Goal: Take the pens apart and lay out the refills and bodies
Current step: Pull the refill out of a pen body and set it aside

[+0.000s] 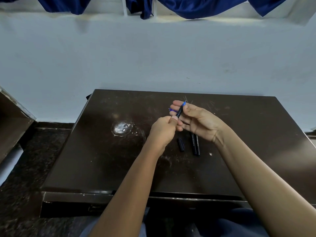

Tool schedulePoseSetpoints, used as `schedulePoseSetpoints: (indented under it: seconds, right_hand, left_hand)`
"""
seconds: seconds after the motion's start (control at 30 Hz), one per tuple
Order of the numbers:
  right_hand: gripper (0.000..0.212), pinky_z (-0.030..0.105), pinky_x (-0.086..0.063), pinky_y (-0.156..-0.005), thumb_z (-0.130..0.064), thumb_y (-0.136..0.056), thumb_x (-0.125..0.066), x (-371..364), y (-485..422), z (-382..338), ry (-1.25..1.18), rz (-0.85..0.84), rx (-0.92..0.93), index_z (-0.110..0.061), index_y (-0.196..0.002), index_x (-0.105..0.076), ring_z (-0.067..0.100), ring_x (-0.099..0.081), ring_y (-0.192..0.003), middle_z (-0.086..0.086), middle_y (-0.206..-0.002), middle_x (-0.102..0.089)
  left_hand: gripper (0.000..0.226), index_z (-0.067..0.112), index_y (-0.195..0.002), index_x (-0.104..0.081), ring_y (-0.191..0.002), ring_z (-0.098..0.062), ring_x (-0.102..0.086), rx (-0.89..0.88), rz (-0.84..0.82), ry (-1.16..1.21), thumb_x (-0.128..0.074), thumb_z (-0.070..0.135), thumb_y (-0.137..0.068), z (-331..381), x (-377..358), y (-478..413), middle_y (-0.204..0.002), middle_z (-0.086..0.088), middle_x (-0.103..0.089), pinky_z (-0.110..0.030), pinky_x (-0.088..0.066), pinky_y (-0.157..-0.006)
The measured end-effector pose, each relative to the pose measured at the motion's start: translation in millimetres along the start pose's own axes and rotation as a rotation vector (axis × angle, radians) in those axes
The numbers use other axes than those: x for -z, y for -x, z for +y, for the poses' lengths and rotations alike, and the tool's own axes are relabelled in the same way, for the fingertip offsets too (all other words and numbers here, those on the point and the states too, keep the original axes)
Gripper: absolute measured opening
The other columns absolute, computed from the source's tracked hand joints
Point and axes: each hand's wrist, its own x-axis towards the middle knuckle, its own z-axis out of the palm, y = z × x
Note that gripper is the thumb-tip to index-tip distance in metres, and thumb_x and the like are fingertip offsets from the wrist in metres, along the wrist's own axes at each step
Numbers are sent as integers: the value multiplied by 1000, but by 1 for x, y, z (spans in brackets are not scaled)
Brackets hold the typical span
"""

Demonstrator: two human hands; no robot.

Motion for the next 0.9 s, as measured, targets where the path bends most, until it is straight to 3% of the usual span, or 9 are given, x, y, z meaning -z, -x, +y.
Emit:
schedulePoseSetpoints:
  seconds: [0.1,0.23,0.4,0.53,0.6,0.7,0.77,0.83,0.9]
  right_hand:
    - [25,22,-55,-73,-7,-96,-43,-3,2,-3,1,-53,30,-12,-111,-62,12,-69,-100,1,-106,-73]
    - [16,22,-57,-77,-3,-91,-52,-6,2,-1,48,71,112,-8,-98,-65,13,-71,-83,1,-84,-75]
    - [9,23,-56,-81,-4,-87,-59,-13,0,6,33,170,143,-7,-92,-66,12,-70,-75,0,-76,-74]
    - [12,25,-54,-85,-6,-86,-64,-23,-4,17,54,294,160,-1,-97,-67,15,-67,-78,5,-84,-71]
    - [20,24,-56,-82,-8,-85,-66,-27,-6,22,41,346,149,4,-102,-67,17,-67,-79,7,-88,-70]
    - [17,28,-51,-89,-18,-85,-68,-23,-5,20,70,292,68,-7,-99,-70,15,-66,-87,5,-91,-70]
    - [18,26,-49,-90,-25,-83,-71,-11,-5,20,260,323,42,-18,-99,-70,12,-66,-96,-1,-95,-70]
    - [22,23,-49,-85,-28,-79,-75,4,-8,28,743,477,79,-23,-100,-72,8,-65,-93,-5,-93,-71]
    - [30,31,-52,-88,-31,-78,-74,11,-10,42,1210,522,52,-22,-107,-69,14,-65,-94,-1,-99,-71]
  left_hand:
    - [36,22,-73,-57,-54,-7,-39,23,-68,55,-36,29,-101,2,2,2,-67,8,-55,-23,-35,-55]
    - [37,22,-72,-57,-53,-6,-38,25,-86,74,-36,28,-101,2,3,1,-66,8,-55,-20,-33,-51]
    - [34,26,-71,-62,-60,-3,-49,-69,71,-69,-42,26,-98,-2,3,0,-69,11,-62,-21,-41,-64]
    - [30,15,-77,-63,-62,-3,-52,-197,247,-329,-43,22,-98,-5,5,3,-74,3,-64,-10,-36,-54]
    - [30,11,-78,-64,-68,-12,-58,-248,326,-392,-42,21,-97,-9,5,3,-78,-4,-67,-21,-43,-59]
    - [27,10,-84,-65,-72,-20,-62,-235,377,-418,-42,19,-96,-12,4,2,-82,-7,-67,-33,-49,-64]
    - [27,14,-84,-65,-73,-16,-61,-142,337,-345,-41,17,-95,-11,5,0,-86,-5,-68,-27,-46,-61]
    - [27,17,-85,-66,-73,-11,-59,-63,297,-286,-41,16,-96,-11,6,0,-91,-3,-69,-22,-43,-58]
    - [27,16,-90,-67,-73,-10,-58,-46,296,-293,-41,17,-97,-10,6,-1,-93,-3,-69,-21,-43,-56]
